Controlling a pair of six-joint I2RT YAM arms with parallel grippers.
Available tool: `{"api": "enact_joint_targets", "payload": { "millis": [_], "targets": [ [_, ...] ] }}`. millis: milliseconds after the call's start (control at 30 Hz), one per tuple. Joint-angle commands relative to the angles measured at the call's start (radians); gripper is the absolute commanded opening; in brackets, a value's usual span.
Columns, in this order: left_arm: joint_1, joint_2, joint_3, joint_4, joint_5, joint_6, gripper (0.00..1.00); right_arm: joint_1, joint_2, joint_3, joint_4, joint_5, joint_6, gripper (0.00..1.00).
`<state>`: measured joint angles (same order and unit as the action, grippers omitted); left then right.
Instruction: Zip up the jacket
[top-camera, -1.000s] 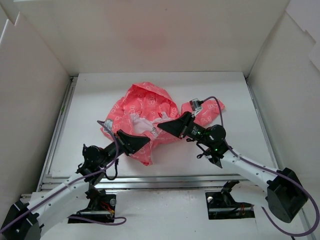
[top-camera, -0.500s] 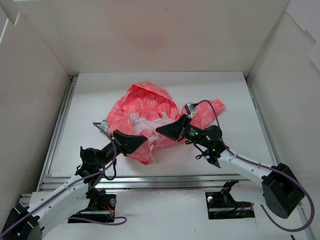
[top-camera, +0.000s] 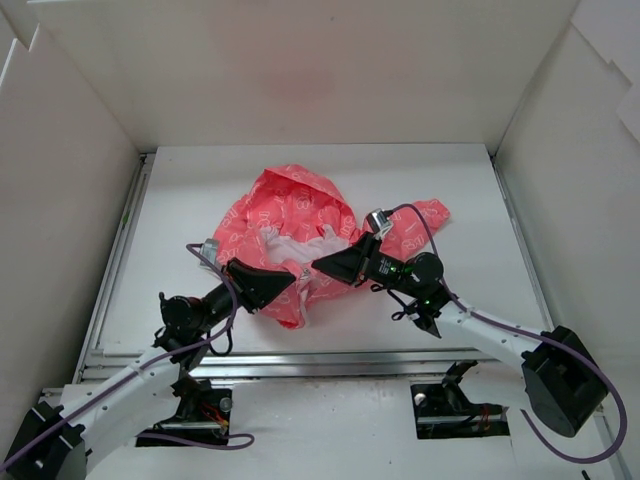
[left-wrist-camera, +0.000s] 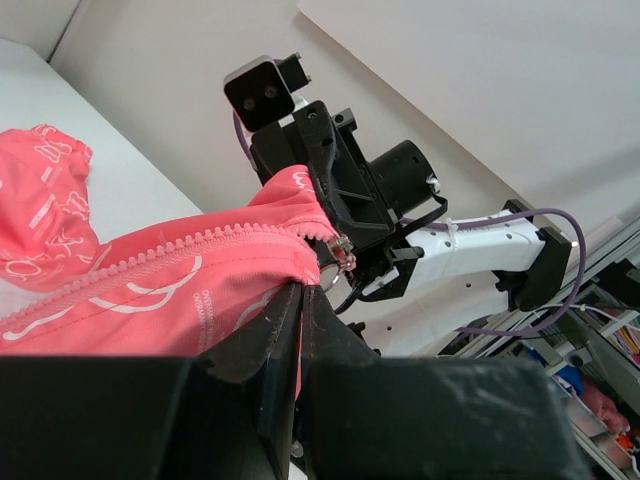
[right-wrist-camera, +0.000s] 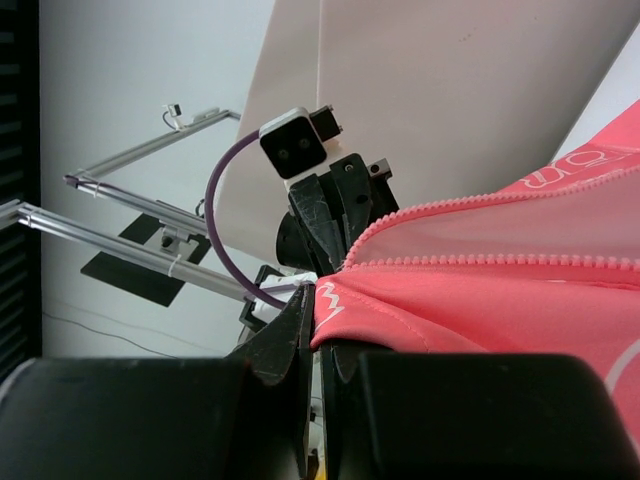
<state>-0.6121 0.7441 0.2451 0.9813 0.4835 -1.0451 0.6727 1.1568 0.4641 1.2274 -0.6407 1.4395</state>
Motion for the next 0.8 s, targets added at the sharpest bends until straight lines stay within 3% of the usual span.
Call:
{"api": "enact_joint_targets", "payload": {
  "millis": [0,767],
  "targets": [
    [0.006,-0.008,0.051,0.126,0.049,0.033,0.00,-0.009,0.009,0.018,0.239,-0.025,0.013,0.00],
    [0.006,-0.025,0.036,0.141,0.061,0.020,0.00,-0.022,0.007,0.005,0.281,-0.037,0.029,0.00]
  ]
}}
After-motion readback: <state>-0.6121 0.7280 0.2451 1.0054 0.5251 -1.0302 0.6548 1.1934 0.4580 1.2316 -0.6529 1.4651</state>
